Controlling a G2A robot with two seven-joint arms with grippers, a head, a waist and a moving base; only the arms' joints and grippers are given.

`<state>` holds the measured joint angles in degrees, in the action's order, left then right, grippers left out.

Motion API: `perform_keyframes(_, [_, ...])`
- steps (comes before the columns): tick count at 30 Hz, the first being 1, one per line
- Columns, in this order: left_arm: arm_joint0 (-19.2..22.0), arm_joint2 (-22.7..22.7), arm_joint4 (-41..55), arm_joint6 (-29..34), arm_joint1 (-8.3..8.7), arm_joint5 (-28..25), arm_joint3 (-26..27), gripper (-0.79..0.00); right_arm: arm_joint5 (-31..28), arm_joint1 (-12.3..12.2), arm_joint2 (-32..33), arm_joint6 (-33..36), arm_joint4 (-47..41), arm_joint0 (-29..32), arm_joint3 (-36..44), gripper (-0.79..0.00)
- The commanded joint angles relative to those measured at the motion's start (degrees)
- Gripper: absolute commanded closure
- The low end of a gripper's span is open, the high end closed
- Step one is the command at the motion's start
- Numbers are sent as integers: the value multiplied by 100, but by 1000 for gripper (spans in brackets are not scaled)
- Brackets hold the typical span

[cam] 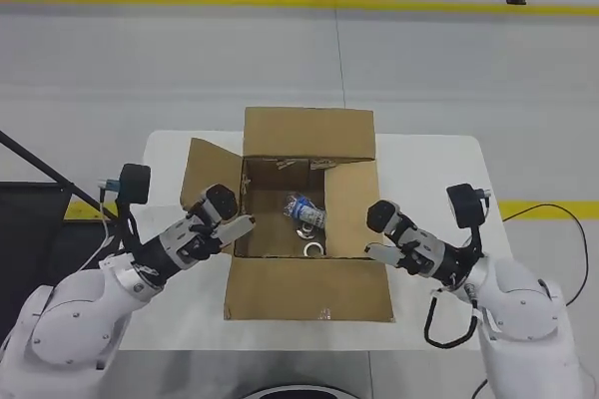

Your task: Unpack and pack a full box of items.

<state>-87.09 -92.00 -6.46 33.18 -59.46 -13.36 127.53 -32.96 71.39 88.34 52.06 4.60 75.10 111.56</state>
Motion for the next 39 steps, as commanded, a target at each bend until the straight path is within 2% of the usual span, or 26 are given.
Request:
perform_keyframes(1, [69,123,281,172,-3,190,-70,-785,17,0,-1,-30,-1,9,-6,-785])
perform_keyframes(4, [459,359,822,642,-3,670,-172,-785,-71,-24,97,-222,16,99,27,-785])
perform_keyframes(8, [1217,769,1394,1247,-12,1509,-406,-785,-510,-80,467,-406,-311,338,208,-785])
perform_keyframes(14, [2589,1671,1595,1994,-63,3153,-1105,-785,-860,-180,961,-308,-897,666,288,-785])
perform_keyframes(18, [3352,2369,1416,2119,-142,3770,-1624,-785,-1001,-235,1138,-257,-1132,770,205,-785])
perform_keyframes(22, [3876,2995,1561,2038,-271,3965,-2187,-785,-1123,-282,1197,-204,-1332,814,105,-785])
perform_keyframes(28, [4322,3852,1546,1710,-482,3788,-2994,-785,-1164,-340,1175,-181,-1422,772,-28,-785])
perform_keyframes(34, [4452,4133,1609,1592,-582,3788,-3501,-785,-1196,-394,1190,-207,-1470,786,-128,-785])
perform_keyframes(39, [4508,4269,1575,1570,-631,3861,-3710,-785,-1223,-438,1198,-221,-1538,813,-184,-785])
